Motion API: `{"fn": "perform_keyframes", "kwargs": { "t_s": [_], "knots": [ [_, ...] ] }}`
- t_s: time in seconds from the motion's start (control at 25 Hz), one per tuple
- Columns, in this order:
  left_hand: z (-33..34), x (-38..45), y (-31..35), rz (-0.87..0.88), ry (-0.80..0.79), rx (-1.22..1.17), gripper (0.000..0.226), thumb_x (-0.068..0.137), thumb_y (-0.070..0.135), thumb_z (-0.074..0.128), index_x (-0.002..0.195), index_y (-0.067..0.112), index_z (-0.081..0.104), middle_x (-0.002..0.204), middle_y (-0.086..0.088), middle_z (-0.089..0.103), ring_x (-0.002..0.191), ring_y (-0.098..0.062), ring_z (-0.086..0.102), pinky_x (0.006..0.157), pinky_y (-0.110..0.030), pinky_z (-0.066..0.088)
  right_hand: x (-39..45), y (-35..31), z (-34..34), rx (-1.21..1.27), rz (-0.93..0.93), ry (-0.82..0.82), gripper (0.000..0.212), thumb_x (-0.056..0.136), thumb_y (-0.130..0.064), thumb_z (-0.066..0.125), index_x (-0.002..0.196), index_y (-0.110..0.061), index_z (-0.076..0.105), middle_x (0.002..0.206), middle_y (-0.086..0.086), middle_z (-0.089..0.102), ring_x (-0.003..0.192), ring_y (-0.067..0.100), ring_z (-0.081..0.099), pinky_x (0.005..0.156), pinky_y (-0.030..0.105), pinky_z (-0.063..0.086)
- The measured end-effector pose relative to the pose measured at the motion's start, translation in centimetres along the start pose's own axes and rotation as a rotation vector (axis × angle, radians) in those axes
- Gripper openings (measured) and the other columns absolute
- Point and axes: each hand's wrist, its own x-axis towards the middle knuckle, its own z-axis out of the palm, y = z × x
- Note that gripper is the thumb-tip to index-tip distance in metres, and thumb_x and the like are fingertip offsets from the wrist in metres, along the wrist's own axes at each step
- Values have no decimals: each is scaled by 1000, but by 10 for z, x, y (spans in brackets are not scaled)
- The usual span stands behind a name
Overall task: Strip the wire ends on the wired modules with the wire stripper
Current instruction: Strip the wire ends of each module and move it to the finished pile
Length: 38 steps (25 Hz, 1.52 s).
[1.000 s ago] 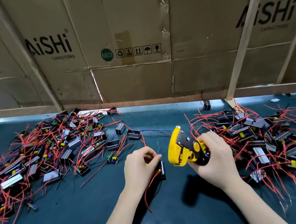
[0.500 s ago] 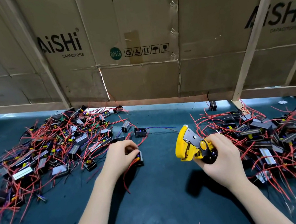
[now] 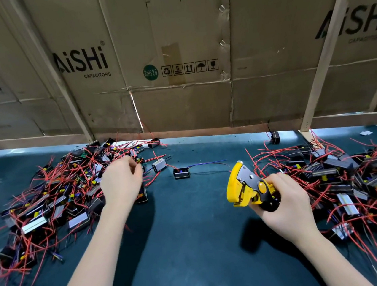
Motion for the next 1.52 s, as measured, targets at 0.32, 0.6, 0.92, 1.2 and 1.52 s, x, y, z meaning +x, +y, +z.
{"fn": "perform_keyframes", "kwargs": {
  "t_s": [0.32, 0.6, 0.92, 1.2, 1.52],
  "knots": [
    [60, -20, 59, -146, -401, -196, 35, 88, 39, 64, 76, 9, 52, 83, -17, 69, 88, -34, 65, 78, -35, 52, 0, -1, -3, 38, 4, -11, 28, 66, -38, 69, 74, -24, 46, 71, -7, 47, 67, 21, 46, 60, 39, 44],
    [17, 16, 3, -97, 59, -89, 14, 89, 32, 60, 89, 21, 70, 85, 0, 69, 81, -26, 62, 68, -30, 44, 2, 2, -1, 26, -37, -18, 29, 67, -44, 66, 75, -24, 48, 71, -9, 45, 68, 19, 43, 61, 33, 38],
    [-2, 60, -137, -332, -220, 157, 37, 88, 16, 64, 123, 7, 61, 121, -20, 65, 115, -41, 56, 94, -43, 47, 2, 0, 2, 14, -33, -30, 28, 65, -38, 72, 76, -21, 53, 73, -11, 47, 69, 18, 45, 61, 34, 41],
    [-11, 74, -125, -205, -406, 97, 15, 87, 27, 69, 83, 15, 77, 84, -8, 75, 86, -28, 67, 82, -33, 52, -1, 1, 1, -25, -11, -54, 28, 64, -37, 74, 76, -19, 56, 73, -10, 48, 69, 19, 47, 62, 37, 42],
    [-2, 87, -113, -111, 53, 134, 36, 88, 11, 64, 121, 0, 54, 120, -23, 58, 115, -40, 48, 92, -50, 44, -1, -1, 2, -49, -23, -94, 31, 62, -45, 70, 76, -20, 57, 76, -11, 51, 71, 19, 50, 65, 33, 41]
  ]
}}
